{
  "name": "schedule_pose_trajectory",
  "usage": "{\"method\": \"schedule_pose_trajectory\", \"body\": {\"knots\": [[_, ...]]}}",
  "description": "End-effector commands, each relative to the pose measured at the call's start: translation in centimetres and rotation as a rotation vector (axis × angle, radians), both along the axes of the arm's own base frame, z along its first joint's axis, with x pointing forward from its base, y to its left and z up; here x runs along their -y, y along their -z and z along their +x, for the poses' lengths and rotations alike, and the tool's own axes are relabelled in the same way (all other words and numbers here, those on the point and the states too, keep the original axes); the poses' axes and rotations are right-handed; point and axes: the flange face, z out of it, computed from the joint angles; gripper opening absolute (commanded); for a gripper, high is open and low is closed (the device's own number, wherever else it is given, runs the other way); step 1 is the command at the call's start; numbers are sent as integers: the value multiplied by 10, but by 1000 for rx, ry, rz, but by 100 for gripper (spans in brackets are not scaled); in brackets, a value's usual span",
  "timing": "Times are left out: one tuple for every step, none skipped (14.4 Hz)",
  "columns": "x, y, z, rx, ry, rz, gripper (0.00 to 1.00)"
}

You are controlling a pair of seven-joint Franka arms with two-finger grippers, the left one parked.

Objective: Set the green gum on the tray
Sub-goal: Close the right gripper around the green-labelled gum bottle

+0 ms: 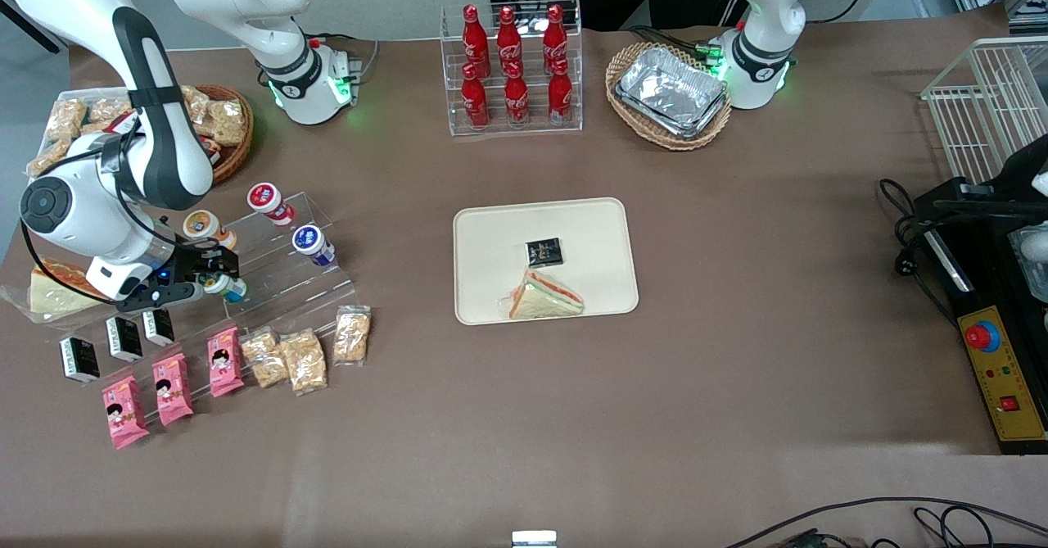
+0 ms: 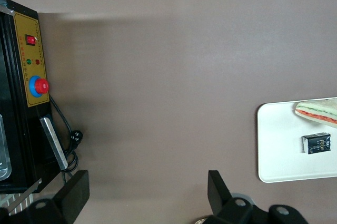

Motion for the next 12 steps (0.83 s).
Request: {"method": "schedule_pose_trajectory", "body": {"knots": [[-2,12,-12,-22,-4,-4,70],[-2,12,-12,-20,-4,-4,63],[-2,12,-11,-19,-4,-4,63],[-4,11,-11,-17,-9,-4,61],[-4,9,-11,-13,-9,-4,55],[-6,6,-10,-7,-12,-4,50],[-6,3,-8,-1,-12,-5,49],[-6,0,-7,6,-12,-5,47],[-7,-3,-6,12,-13,-5,39],[-9,-4,-6,15,-18,-5,39],[-10,-11,-2,31,-19,-6,39],[-10,-19,4,47,-20,-8,38]]}}
